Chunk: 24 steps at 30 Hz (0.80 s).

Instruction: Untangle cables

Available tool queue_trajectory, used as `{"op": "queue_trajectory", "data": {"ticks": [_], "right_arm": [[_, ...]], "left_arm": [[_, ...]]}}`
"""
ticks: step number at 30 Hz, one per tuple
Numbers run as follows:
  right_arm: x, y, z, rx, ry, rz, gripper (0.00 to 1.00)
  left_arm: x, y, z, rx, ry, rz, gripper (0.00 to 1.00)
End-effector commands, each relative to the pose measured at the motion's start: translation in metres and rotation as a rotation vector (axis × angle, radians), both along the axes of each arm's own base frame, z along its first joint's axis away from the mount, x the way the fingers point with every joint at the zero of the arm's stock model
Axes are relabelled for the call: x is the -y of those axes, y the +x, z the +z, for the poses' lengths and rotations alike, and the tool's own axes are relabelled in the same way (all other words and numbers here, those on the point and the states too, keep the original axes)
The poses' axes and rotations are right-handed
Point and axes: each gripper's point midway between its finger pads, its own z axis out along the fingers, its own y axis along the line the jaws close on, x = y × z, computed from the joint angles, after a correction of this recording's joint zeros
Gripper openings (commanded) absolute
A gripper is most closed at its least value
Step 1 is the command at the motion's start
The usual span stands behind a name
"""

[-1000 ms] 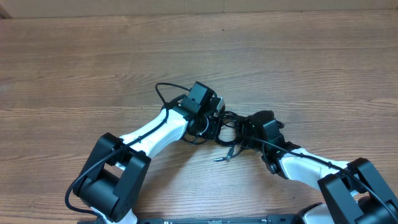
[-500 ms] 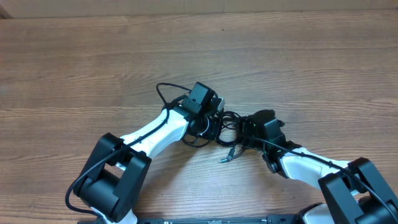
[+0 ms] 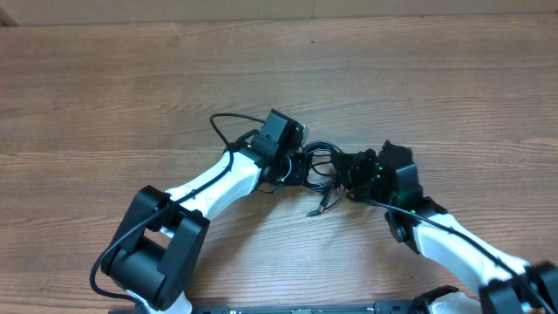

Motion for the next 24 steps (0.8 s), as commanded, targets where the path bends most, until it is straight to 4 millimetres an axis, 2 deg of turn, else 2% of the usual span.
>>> {"op": "queue_trajectory", "data": {"ticks": [1, 7, 13, 16, 19, 22, 24], "right_arm": [[0.011, 0.002, 0.031, 0.131, -0.053, 0.038, 0.04], [0.037, -0.005, 0.056, 0.166, -0.067, -0.02, 0.04], [0.078, -0.009, 0.077, 0.191, -0.066, -0.127, 0.04], [0.1, -0.014, 0.073, 0.152, -0.076, -0.191, 0.04], [0.119, -0.024, 0.056, 0.048, -0.068, -0.26, 0.04], [0.119, -0.037, 0.039, -0.04, -0.064, -0.235, 0.05], [0.111, -0.042, 0.035, -0.041, -0.091, -0.171, 0.12]], "left_arm": [[-0.017, 0.017, -0.001, 0.014, 0.031, 0.096, 0.04], [-0.037, 0.031, -0.003, 0.014, 0.067, 0.216, 0.04], [-0.047, 0.037, -0.004, 0.012, 0.072, 0.256, 0.04], [-0.047, 0.037, -0.004, 0.013, 0.073, 0.255, 0.04], [-0.048, 0.037, -0.004, 0.016, 0.078, 0.258, 0.04], [-0.048, 0.037, -0.004, 0.016, 0.078, 0.258, 0.04], [-0.047, 0.037, -0.004, 0.016, 0.078, 0.256, 0.04]]}}
